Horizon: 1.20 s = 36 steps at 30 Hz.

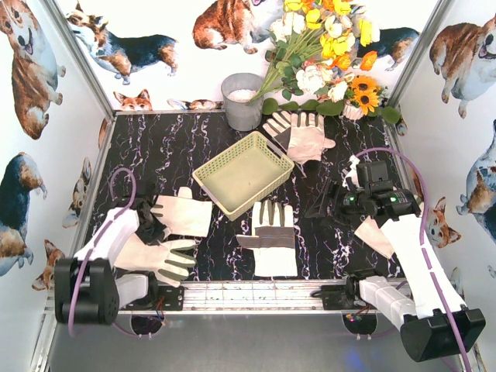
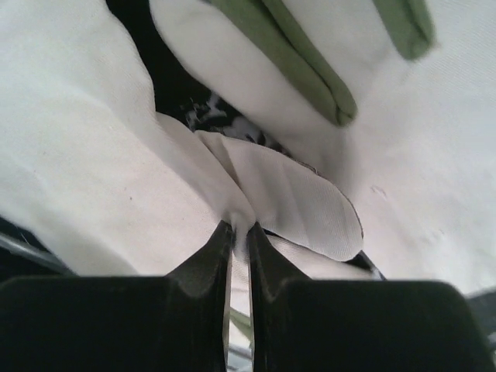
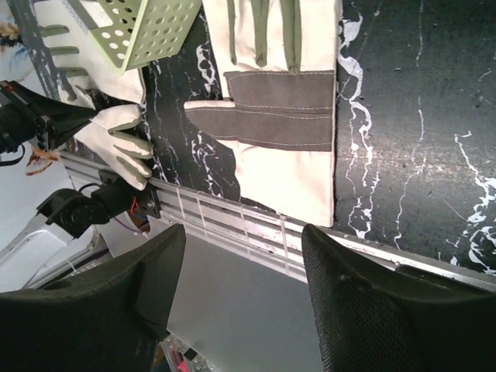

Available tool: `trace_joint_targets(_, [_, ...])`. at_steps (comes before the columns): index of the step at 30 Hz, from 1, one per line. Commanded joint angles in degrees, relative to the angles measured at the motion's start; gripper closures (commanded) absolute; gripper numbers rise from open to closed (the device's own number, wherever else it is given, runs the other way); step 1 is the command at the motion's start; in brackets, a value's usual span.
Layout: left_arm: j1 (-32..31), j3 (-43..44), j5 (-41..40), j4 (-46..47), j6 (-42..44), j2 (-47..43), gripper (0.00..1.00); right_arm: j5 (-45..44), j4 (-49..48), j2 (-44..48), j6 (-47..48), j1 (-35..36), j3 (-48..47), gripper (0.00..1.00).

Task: Put the gloves into the storage basket
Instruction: Pick up the glove at the corner of the board, then pair the glove with the glove.

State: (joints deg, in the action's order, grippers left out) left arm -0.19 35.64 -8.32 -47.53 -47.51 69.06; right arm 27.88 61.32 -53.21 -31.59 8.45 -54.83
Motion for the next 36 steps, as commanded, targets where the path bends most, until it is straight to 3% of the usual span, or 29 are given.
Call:
trace_joint_targets(1, [0.19,4.76,6.84,-6.85,0.64,-6.07,1.00,5.03,-4.30,1.37,1.75,-0.32,-0.58,0.33])
trace_joint_targets(9, [-3.69,11.12,19.69,-13.21,0.81,-11.98,1.00,18.39,-12.98,-0.05,1.65,1.84,-0.96,0.21])
trace_joint_targets(14, [-13.44,15.36,25.59,-9.00,-5.22,-11.75,1.00,21.74,-19.88,-0.52,-0.64,6.42,-1.35,0.17])
trace_joint_targets(23, [-31.45,27.84,23.95,-0.55,-14.71,-3.07,1.00,22.12,-22.31,-1.84,-1.78,15.29,-3.10,0.15])
trace_joint_targets(36, [-41.76,36.82,21.88,8.49,-19.53,5.98,1.00,17.31,-19.93,-8.59,0.63,25.39,-8.28,0.15])
